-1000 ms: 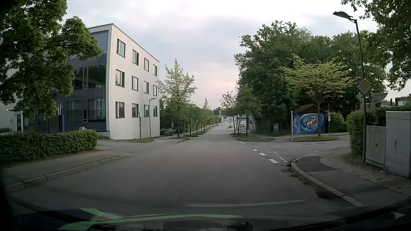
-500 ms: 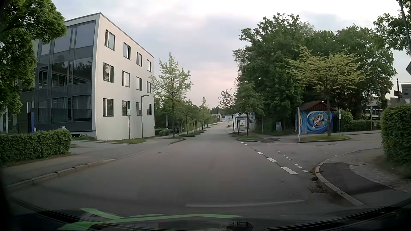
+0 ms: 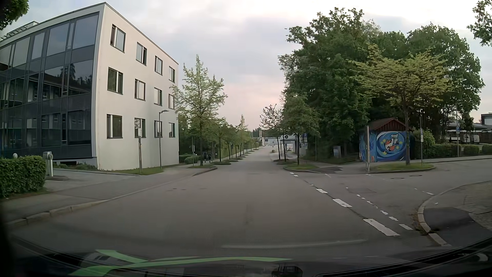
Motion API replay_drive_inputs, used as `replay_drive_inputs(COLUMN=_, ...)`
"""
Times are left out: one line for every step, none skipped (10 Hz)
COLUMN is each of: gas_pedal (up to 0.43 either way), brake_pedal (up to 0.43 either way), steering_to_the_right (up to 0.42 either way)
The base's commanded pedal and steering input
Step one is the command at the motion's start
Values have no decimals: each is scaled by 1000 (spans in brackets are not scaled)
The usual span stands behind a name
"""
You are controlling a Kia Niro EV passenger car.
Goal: Follow the waypoints while adhering to traffic rules and regulations
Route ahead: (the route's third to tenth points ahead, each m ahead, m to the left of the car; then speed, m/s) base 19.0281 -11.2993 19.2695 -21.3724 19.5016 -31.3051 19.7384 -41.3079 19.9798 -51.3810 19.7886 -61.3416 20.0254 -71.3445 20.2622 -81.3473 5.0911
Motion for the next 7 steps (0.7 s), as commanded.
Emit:
replay_drive_inputs(gas_pedal=0, brake_pedal=213, steering_to_the_right=11)
replay_drive_inputs(gas_pedal=0, brake_pedal=213, steering_to_the_right=16)
replay_drive_inputs(gas_pedal=0, brake_pedal=213, steering_to_the_right=24)
replay_drive_inputs(gas_pedal=0, brake_pedal=213, steering_to_the_right=33)
replay_drive_inputs(gas_pedal=0, brake_pedal=213, steering_to_the_right=42)
replay_drive_inputs(gas_pedal=0, brake_pedal=207, steering_to_the_right=55)
replay_drive_inputs(gas_pedal=0, brake_pedal=201, steering_to_the_right=76)
